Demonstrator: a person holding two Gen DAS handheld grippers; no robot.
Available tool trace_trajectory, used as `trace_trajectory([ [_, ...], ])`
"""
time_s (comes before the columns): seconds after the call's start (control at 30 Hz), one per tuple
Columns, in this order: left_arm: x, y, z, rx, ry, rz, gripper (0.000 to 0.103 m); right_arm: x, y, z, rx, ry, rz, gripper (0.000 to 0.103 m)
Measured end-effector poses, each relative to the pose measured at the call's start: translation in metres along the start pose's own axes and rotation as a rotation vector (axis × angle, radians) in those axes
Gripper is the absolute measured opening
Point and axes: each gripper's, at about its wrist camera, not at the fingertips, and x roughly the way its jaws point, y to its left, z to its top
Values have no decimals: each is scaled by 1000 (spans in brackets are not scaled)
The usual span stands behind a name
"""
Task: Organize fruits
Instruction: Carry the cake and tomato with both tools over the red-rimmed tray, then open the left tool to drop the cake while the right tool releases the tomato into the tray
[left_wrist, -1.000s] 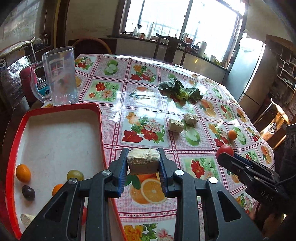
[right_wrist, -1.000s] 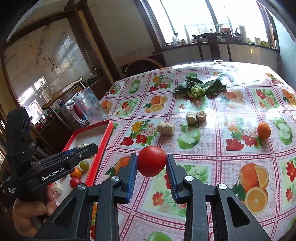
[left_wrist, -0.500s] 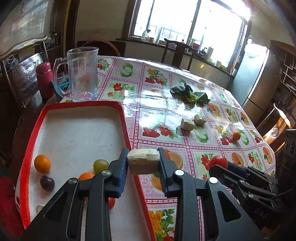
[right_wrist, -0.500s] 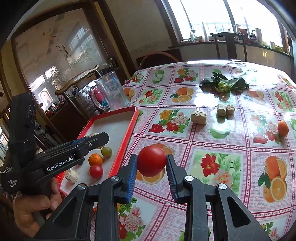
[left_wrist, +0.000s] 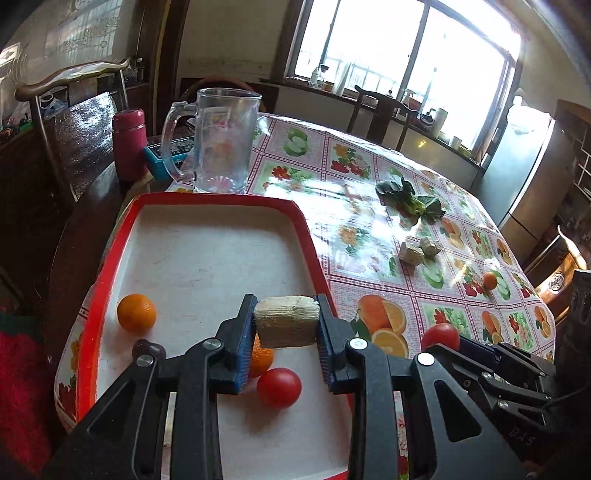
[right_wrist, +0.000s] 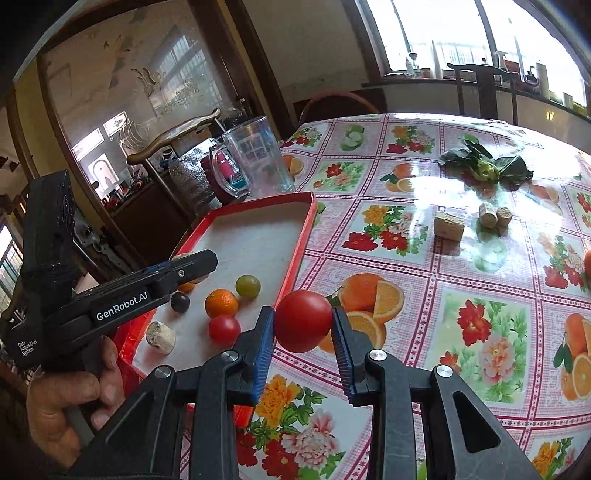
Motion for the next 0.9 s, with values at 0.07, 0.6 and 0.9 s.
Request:
trace_trajectory([
  [0.07, 0, 6, -1, -9, 0, 4, 28, 4, 4, 0, -5, 6, 4, 32],
  [0.6, 2, 53, 8, -76, 9, 40, 28, 35, 28, 20, -71, 35, 33, 32],
  [0.9, 17, 85, 31, -76, 43, 105, 28, 85, 48, 47, -127, 85, 58, 32],
])
